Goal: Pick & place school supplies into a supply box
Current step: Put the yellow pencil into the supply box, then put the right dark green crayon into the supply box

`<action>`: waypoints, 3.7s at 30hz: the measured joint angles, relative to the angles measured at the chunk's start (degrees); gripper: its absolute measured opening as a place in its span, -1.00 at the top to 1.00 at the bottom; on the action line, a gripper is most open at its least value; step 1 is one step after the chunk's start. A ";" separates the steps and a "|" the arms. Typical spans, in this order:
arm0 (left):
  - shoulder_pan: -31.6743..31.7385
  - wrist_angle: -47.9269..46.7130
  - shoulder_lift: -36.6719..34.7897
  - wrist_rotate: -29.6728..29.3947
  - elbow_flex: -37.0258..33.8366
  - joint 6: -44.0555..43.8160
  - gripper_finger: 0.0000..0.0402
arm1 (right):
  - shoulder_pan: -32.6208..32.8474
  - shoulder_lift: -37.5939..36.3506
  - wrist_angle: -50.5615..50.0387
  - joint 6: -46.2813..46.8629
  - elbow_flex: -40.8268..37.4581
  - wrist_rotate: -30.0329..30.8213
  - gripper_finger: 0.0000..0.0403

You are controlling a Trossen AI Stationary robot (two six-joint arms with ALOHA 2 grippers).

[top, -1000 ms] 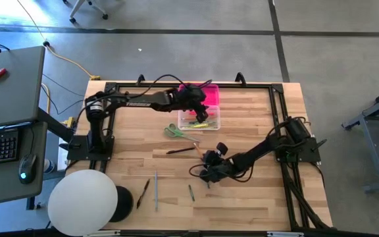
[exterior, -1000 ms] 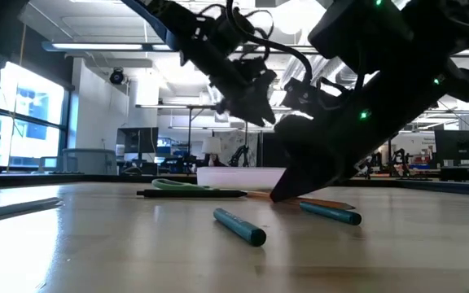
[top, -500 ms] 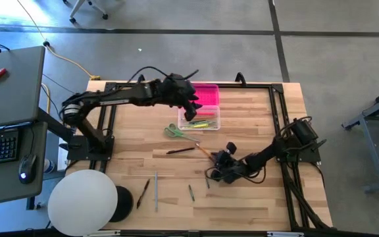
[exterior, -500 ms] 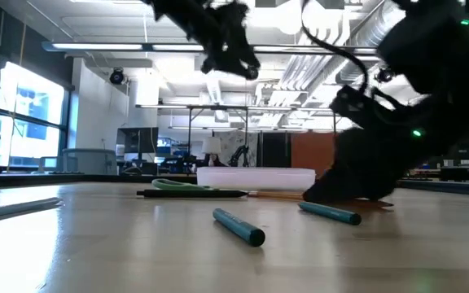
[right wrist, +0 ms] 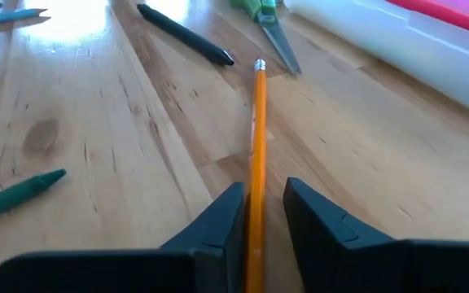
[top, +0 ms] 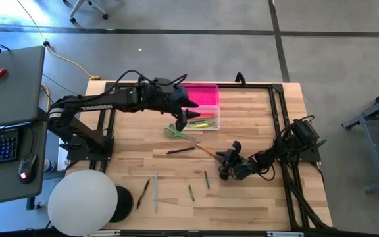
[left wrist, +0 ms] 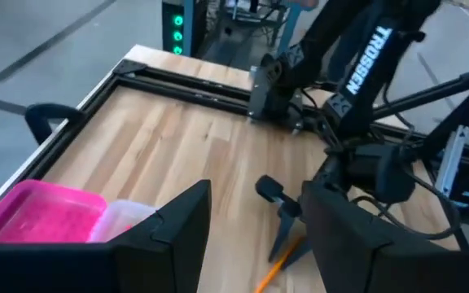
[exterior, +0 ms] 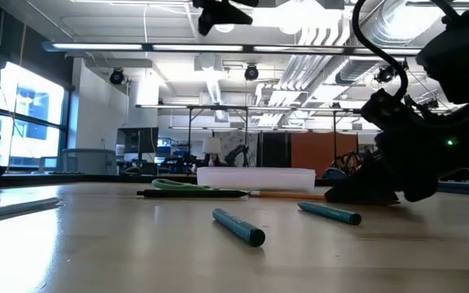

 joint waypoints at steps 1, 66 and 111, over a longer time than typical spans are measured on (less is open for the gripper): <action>-0.50 -0.03 -0.06 -0.45 0.00 0.00 -0.11 | 0.00 0.00 -0.04 -0.32 -0.02 0.02 0.67; -4.95 -6.13 -4.09 1.68 -0.02 -4.57 -0.11 | -26.49 -22.44 -42.75 -34.32 26.29 -25.12 0.40; -4.96 -5.70 -4.07 -1.64 -0.02 -9.05 -0.11 | 6.99 -0.85 -58.40 24.92 40.51 -5.00 0.57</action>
